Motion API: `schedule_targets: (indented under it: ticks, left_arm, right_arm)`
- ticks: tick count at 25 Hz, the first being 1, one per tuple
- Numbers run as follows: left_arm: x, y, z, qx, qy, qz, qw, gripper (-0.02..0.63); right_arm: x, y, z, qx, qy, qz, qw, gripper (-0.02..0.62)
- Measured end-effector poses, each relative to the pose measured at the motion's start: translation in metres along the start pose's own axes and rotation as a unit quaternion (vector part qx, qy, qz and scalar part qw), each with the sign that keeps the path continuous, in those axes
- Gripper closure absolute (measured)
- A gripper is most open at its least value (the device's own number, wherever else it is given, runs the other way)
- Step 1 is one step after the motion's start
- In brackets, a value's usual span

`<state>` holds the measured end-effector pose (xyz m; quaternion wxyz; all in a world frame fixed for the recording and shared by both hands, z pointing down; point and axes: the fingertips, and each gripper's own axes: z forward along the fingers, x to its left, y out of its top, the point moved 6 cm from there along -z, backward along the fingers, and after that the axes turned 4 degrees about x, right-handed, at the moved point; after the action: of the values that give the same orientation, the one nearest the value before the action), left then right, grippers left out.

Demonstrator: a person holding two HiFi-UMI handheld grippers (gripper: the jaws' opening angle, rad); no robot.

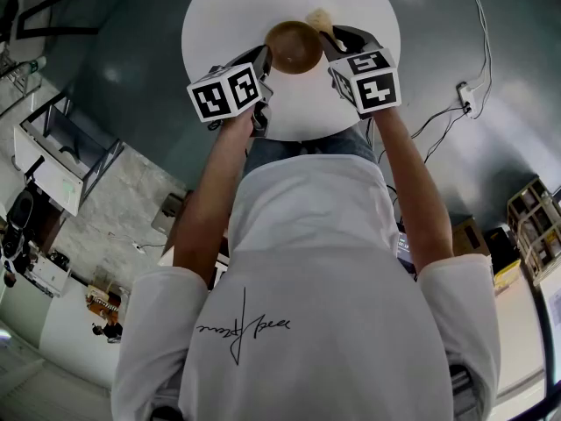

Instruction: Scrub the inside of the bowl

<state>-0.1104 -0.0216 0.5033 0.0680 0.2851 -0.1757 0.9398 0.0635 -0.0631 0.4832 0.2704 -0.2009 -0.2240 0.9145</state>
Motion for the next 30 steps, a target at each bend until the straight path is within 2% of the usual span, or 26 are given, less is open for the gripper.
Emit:
schedule_targets:
  ticks: [23, 30]
  left_arm:
    - [0.0, -0.004, 0.0, -0.006, 0.0, -0.017, 0.9998, 0.595]
    - [0.0, -0.006, -0.001, -0.01, -0.002, -0.039, 0.9992, 0.595]
  right_arm:
    - [0.003, -0.015, -0.005, 0.006, -0.002, 0.029, 1.0, 0.511]
    - [0.004, -0.02, -0.006, 0.005, -0.008, 0.044, 0.999, 0.511]
